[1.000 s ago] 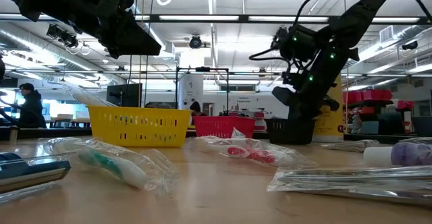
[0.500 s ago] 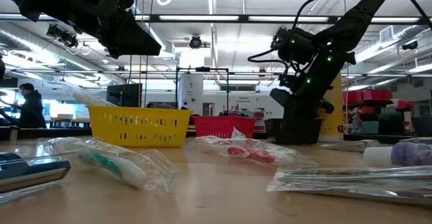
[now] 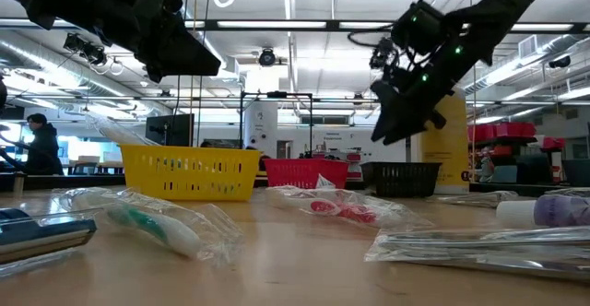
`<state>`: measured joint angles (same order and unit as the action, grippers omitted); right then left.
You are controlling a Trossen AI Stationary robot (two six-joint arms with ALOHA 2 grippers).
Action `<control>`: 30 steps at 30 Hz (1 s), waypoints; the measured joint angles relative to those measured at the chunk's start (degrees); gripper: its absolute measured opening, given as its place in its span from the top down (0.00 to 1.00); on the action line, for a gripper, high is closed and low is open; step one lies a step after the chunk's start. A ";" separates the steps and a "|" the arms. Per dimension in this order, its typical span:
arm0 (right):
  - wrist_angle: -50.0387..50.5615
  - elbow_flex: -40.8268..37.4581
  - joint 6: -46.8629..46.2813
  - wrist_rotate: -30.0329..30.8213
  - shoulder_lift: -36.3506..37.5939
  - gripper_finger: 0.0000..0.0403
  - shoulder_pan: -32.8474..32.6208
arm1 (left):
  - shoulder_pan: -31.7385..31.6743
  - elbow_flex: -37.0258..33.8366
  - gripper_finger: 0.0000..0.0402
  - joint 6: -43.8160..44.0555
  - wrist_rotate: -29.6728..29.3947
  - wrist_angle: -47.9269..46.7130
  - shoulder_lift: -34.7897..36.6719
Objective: Pick & Place Travel size toiletries
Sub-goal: Put the white toothpaste into the left black bin
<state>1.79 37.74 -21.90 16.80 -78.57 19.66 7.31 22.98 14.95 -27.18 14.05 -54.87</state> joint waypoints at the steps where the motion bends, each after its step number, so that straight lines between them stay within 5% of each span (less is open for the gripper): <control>1: -0.11 0.00 0.75 -1.07 0.87 0.55 -0.51 | 0.00 0.00 0.69 0.16 0.28 -0.01 0.00; 15: -6.82 0.00 11.00 -14.25 5.86 0.58 -14.18 | 6.30 -0.02 0.69 -0.26 4.37 9.55 -6.09; 23: -6.81 0.00 11.49 -13.06 5.84 0.58 -21.60 | 16.52 2.74 0.69 0.48 7.88 8.34 -7.19; 30: -6.81 0.00 12.86 -7.94 5.84 0.55 -24.37 | 24.86 8.99 0.69 -2.14 4.89 -1.76 -7.19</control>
<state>-5.02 37.74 -9.04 8.87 -72.73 -4.71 32.17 31.98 12.81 -22.29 12.29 -62.06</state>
